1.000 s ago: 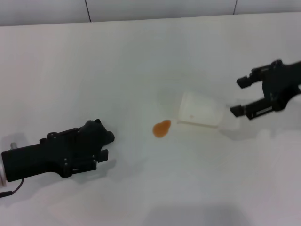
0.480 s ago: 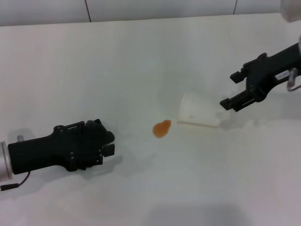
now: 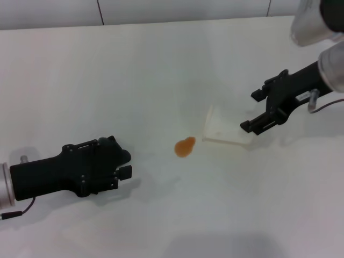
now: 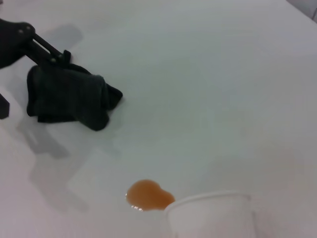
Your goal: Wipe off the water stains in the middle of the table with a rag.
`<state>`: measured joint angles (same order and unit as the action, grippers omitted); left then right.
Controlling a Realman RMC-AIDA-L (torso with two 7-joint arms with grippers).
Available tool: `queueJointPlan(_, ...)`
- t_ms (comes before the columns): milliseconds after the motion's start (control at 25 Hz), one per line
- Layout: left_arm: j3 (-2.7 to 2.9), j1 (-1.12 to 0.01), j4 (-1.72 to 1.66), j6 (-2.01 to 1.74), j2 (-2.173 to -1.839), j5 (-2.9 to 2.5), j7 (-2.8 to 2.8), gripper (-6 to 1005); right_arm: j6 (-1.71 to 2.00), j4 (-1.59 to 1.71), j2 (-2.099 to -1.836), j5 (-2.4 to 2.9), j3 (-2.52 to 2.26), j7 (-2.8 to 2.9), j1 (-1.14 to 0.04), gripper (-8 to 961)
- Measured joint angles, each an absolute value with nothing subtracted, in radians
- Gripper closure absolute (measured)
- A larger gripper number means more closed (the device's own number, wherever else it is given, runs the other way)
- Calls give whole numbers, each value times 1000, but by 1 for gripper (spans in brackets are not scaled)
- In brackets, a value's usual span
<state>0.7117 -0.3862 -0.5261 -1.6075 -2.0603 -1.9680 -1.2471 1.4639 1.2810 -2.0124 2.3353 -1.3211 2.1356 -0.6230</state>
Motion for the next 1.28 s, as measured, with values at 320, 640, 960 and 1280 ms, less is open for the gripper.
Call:
queueJointPlan(320, 712, -384, -526, -1608, -2060, -1968, -1247, 197, 1399, 1238, -2013, 2340, -1395, 2137, -618, 125)
queueJointPlan(640, 712, -382, -523, -1607, -2060, -1968, -1247, 197, 1349, 1226, -2014, 2341, -1423, 2141, -613, 123)
queueJointPlan(960, 712, -382, -521, -1603, -2060, -1968, -1247, 197, 1313, 1202, -2017, 2349, -1473, 2142, -615, 122)
queueJointPlan(1280, 712, -382, -519, -1603, -2061, -1968, -1247, 197, 1253, 1192, -2017, 2350, -1514, 2149, -613, 121)
